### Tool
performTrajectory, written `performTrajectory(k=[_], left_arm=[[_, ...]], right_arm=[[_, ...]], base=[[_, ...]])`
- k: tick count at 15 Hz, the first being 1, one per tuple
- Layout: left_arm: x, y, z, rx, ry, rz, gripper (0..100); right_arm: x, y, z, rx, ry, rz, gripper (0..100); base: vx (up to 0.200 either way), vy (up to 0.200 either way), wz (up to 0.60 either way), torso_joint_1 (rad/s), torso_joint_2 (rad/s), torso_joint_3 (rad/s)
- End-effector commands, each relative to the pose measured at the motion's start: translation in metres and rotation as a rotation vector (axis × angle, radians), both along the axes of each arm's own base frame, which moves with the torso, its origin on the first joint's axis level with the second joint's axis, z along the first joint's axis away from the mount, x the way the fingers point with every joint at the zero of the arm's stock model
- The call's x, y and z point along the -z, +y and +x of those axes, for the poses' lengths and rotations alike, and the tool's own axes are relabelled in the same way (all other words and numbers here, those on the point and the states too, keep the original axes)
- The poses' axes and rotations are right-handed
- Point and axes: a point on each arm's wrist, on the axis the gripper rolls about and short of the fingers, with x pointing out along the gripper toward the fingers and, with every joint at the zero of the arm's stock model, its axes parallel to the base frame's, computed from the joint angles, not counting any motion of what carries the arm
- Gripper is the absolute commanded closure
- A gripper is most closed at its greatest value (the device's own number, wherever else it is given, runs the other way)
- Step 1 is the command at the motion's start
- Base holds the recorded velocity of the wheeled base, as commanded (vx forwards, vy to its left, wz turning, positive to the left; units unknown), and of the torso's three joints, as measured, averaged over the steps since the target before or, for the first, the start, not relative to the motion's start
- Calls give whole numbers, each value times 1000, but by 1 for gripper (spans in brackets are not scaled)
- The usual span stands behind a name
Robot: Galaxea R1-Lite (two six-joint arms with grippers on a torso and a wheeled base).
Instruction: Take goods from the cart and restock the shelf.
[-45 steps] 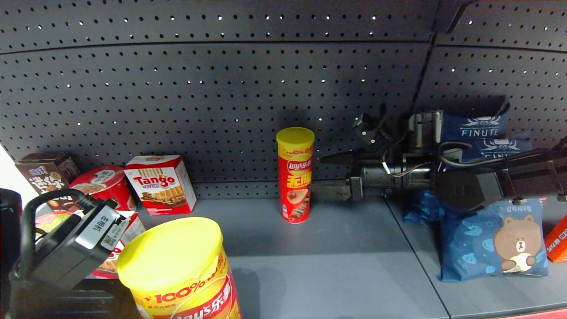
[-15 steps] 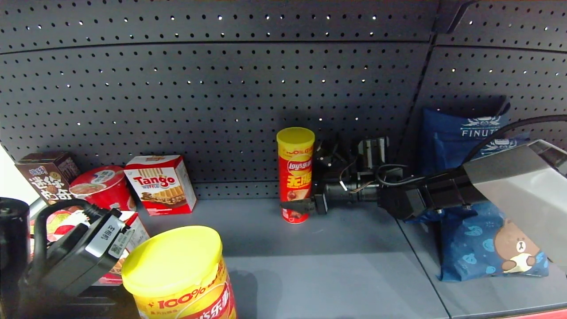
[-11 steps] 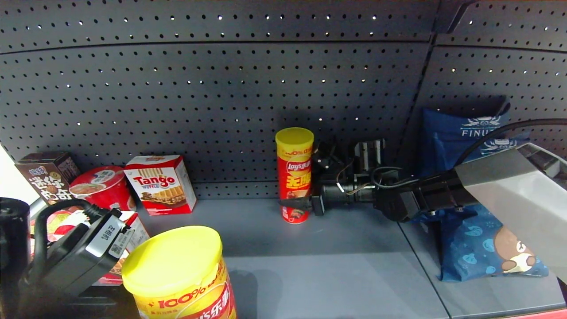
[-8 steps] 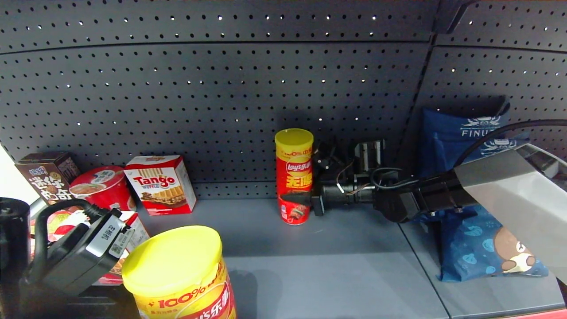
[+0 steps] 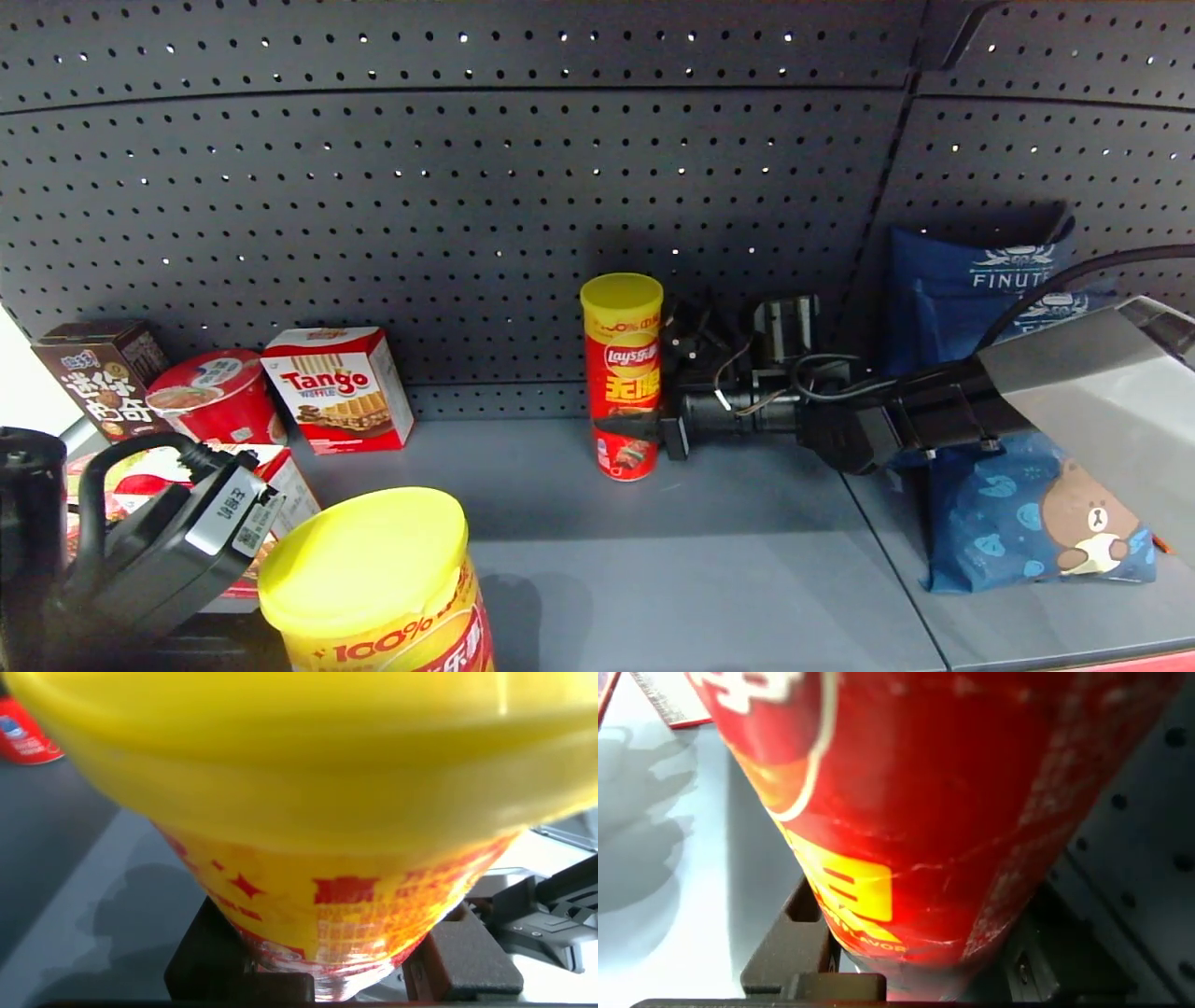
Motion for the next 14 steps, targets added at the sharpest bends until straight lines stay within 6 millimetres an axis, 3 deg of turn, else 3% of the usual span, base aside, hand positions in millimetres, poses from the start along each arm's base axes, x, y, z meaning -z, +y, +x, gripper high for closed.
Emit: performTrajectory(k=[1,6,10,14], left_arm=[[1,2,-3,0,-2,-1,100],[-6,3,-5,-6,-32,-14,100],[-10,3,-5,-9,-47,-22,100],[-14,1,-3,-9,-58,-27,100]], right_arm=[[-14,-7,-12,0,-11,9,100],[-38,-12,-47,27,-13,12,100],[-46,-12,-82,19,-4,9,100],[-48,-9,-105,19,8,31,100]], base=[[0,0,0,0,0,0],[0,0,0,0,0,0],[0,0,0,0,0,0],[0,0,0,0,0,0]])
